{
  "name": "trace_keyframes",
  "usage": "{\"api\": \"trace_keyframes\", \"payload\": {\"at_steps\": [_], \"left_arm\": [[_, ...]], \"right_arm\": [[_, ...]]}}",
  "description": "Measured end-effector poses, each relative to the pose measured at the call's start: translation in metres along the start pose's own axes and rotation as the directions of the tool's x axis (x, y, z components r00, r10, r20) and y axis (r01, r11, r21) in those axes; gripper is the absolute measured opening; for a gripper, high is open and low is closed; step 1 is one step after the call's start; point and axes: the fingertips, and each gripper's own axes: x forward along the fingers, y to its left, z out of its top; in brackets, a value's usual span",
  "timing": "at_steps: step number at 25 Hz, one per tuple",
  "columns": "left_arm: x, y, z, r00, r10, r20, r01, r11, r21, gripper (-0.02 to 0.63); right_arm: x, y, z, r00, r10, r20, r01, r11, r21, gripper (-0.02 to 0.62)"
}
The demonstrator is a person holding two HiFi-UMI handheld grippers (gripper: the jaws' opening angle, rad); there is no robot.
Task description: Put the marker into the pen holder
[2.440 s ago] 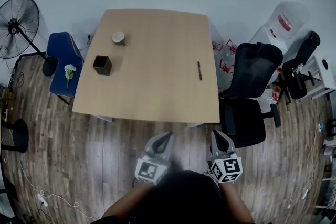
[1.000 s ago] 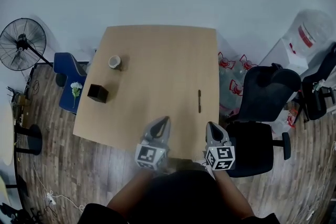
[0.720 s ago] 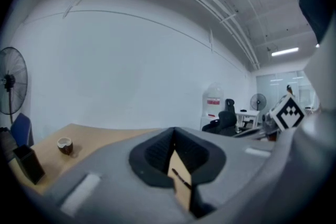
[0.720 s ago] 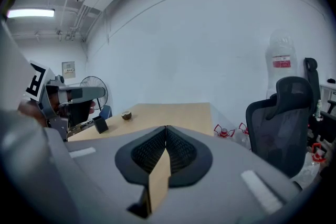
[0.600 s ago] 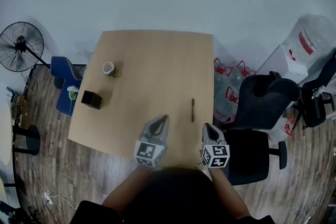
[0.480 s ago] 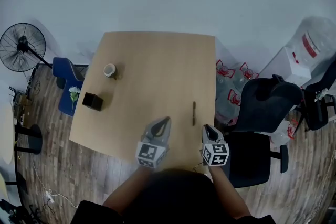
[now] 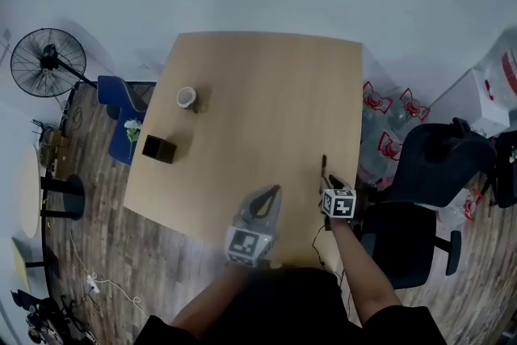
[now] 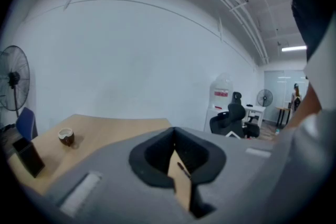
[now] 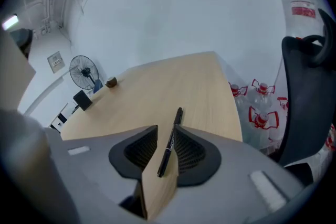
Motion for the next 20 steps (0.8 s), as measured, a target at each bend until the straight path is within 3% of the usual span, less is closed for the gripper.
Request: {"api": "trace_keyframes", "payload": {"at_steps": [7, 12, 20], "left_arm": [[-0.025, 0.045, -0.007, 0.999, 0.045, -0.009, -0.045, 0.999, -0.024, 0.003], [-0.039, 0.072, -0.012, 0.996, 0.091, 0.0, -0.091, 0.994, -0.055, 0.003], [-0.057, 0.093, -0.011, 0.987, 0.157, 0.024, -0.154, 0.984, -0.088, 0.003]], "right_arm": [[0.045, -0.006, -0.027, 0.989, -0.08, -0.121, 0.083, 0.996, 0.018, 0.081], [0.05, -0.007, -0.026, 0.982, -0.131, -0.134, 0.129, 0.991, -0.024, 0.044], [0.05, 0.021, -0.02, 0.993, -0.056, -0.105, 0.047, 0.996, -0.078, 0.043]]}}
